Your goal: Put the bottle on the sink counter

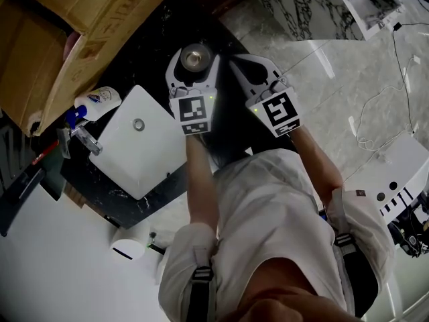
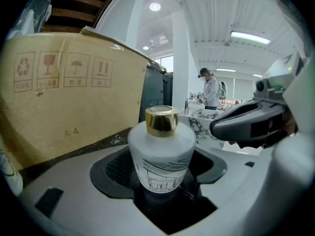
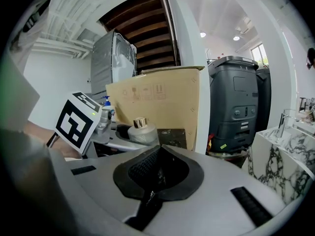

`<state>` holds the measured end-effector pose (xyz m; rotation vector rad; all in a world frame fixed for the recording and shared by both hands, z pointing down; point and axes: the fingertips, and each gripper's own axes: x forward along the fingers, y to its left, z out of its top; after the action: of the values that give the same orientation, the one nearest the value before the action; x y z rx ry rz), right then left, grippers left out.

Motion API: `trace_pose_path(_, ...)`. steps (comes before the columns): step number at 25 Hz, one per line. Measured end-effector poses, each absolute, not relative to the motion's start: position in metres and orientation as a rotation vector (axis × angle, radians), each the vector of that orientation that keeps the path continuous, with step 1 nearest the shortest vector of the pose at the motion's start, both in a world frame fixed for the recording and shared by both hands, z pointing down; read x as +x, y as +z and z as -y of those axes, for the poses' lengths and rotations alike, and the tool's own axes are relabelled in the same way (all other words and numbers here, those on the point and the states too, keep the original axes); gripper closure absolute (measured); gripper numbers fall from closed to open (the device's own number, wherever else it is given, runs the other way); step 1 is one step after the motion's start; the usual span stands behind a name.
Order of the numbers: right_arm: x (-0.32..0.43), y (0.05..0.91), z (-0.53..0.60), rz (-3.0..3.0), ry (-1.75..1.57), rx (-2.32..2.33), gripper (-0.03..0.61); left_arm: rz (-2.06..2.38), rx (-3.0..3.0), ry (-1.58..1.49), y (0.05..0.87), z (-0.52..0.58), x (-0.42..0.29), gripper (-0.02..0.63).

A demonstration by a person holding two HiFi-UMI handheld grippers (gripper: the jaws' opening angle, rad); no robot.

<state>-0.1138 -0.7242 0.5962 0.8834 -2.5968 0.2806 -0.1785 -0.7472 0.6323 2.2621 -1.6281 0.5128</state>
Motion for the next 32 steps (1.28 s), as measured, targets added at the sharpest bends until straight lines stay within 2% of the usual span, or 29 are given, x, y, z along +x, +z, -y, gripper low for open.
trace_pose_path(32,-0.1,0.608,0.747,2.561,0.299,0.878,0.58,1.552,2.24,0.615,0.655,0.776,-0.161,0.29)
